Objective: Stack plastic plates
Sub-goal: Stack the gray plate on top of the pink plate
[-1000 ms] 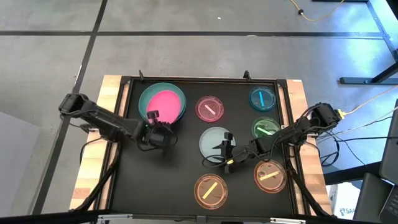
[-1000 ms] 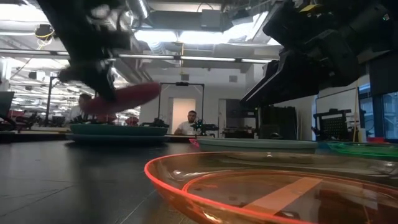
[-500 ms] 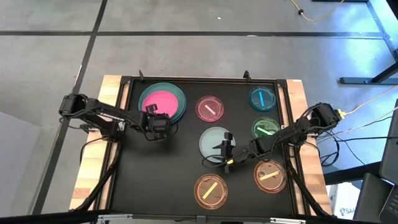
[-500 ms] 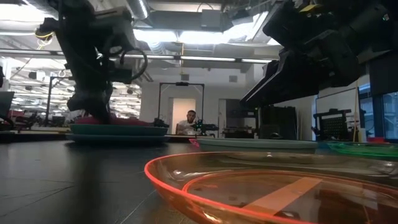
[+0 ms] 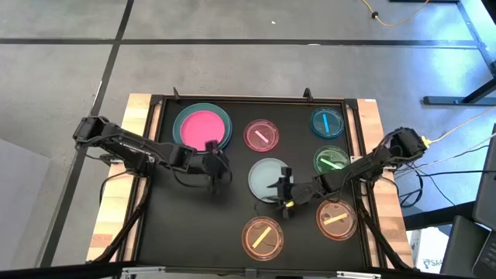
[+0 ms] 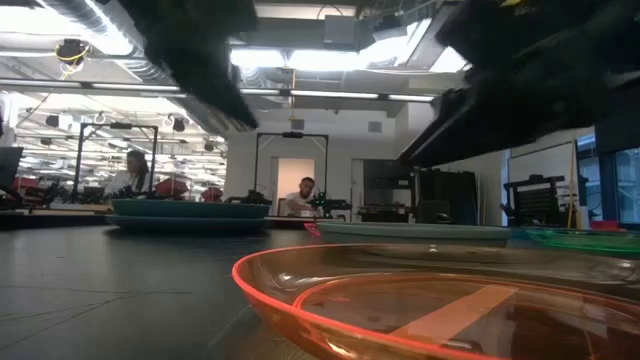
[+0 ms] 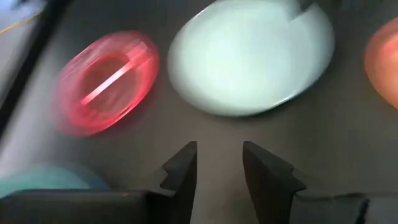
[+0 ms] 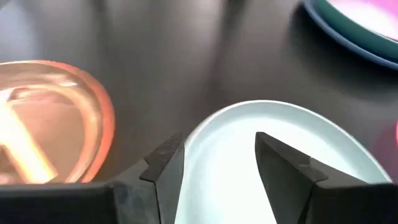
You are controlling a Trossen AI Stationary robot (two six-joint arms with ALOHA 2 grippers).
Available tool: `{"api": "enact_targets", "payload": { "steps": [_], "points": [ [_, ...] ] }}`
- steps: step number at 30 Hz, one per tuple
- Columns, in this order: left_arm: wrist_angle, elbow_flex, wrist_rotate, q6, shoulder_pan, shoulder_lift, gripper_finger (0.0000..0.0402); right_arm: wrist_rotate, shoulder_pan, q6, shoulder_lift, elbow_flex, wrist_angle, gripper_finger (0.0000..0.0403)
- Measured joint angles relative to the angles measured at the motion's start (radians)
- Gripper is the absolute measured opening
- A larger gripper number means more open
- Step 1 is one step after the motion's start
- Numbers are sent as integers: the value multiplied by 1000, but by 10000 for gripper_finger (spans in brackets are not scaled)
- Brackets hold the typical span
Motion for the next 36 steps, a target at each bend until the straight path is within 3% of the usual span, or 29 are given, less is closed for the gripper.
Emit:
{"api": "enact_targets", "payload": {
  "steps": [4, 11, 18, 29, 36],
  "points": [
    [156, -9, 60, 31, -48, 75, 122, 4, 64, 11, -31, 0, -55, 188],
    [428, 2, 131, 88, -82, 288, 122, 160, 200, 183, -41, -2, -210, 188],
    [435, 163, 253, 127, -53, 505, 122, 319, 335, 309, -42, -1, -278, 188],
    [435, 301, 286, 166, -8, 693, 118, 452, 428, 549, -42, -53, -340, 188],
    [419, 301, 286, 172, -9, 695, 48, 491, 460, 639, -42, -90, -303, 188]
  ]
}}
